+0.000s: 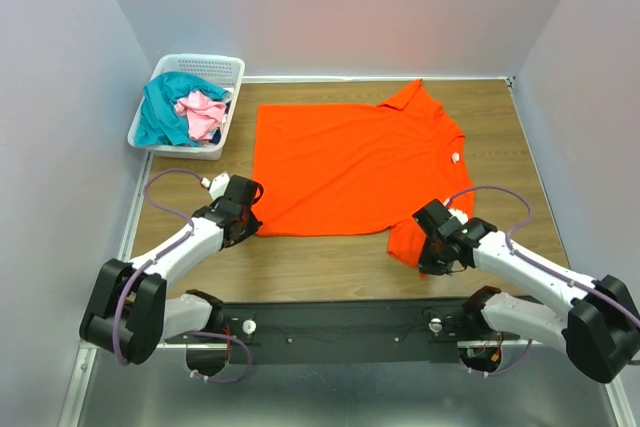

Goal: Fold and stack the t-shirts
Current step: Fold the tshirt

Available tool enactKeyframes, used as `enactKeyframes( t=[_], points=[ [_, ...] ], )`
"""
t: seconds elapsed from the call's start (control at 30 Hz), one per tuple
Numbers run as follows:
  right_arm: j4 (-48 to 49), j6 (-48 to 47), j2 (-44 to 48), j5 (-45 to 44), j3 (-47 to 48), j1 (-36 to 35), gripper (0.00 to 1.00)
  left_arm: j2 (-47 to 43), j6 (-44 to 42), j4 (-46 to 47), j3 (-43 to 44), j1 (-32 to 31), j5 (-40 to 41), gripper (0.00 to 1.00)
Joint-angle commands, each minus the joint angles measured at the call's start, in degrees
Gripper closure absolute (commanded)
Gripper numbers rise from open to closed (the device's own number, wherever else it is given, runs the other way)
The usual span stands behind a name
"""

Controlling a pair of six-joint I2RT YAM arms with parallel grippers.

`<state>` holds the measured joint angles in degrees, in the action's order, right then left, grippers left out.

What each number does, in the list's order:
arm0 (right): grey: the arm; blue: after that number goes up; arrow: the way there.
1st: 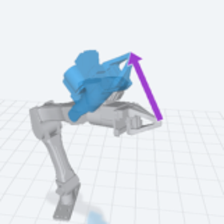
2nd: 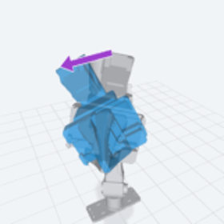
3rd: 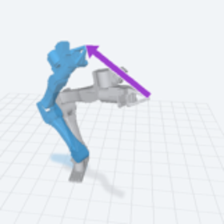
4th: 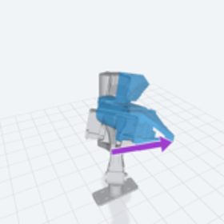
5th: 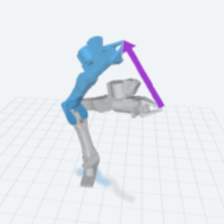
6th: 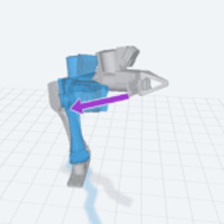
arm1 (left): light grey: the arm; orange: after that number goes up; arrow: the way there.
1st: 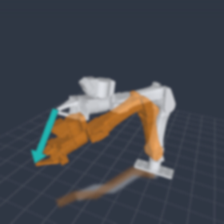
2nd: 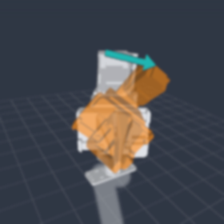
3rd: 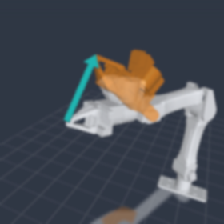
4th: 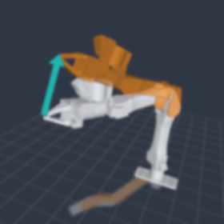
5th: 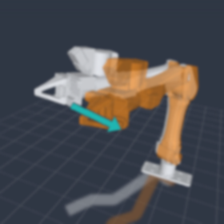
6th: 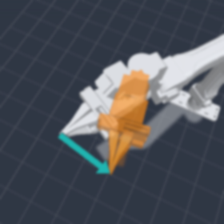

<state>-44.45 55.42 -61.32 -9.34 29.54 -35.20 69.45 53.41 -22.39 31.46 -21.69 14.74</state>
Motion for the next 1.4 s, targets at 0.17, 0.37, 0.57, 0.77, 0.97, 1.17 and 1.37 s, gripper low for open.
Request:
enactKeyframes(
  t=[0.17, 0.37, 0.57, 0.77, 0.97, 1.17, 1.37],
  points=[
    [-13.70, 2.50, 8.76, 0.84, 4.81, -0.40, 0.99, -7.04, 3.19, -3.54, -1.93, 0.51, 0.11, 1.00],
    [-21.89, 2.24, 11.57, -1.11, 11.76, -0.40, 0.99, -6.79, 3.54, -4.67, -1.23, 0.42, 0.11, 1.00],
    [-30.17, 2.87, 11.57, -4.99, 17.57, -0.40, 0.99, -6.78, 3.46, -5.64, -0.61, 0.42, 0.11, 1.00],
    [-29.39, 2.85, 11.84, -5.24, 17.57, -0.48, 0.99, -7.75, 3.11, -4.94, -0.44, 0.42, -0.68, 1.00],
    [-24.20, 0.48, 8.51, -8.04, 18.97, -0.40, 0.99, -6.88, 1.35, -2.40, 1.66, 0.51, -2.52, 1.00],
    [-22.53, -0.75, 3.58, -16.91, 24.07, -0.40, 0.99, -3.36, 0.21, -1.08, 5.53, 0.42, -2.53, 1.00],
    [-19.02, -3.99, -3.43, -23.78, 28.98, -0.31, 0.99, 2.96, -1.37, -1.51, 12.21, 0.42, -0.51, 1.00]
  ],
)
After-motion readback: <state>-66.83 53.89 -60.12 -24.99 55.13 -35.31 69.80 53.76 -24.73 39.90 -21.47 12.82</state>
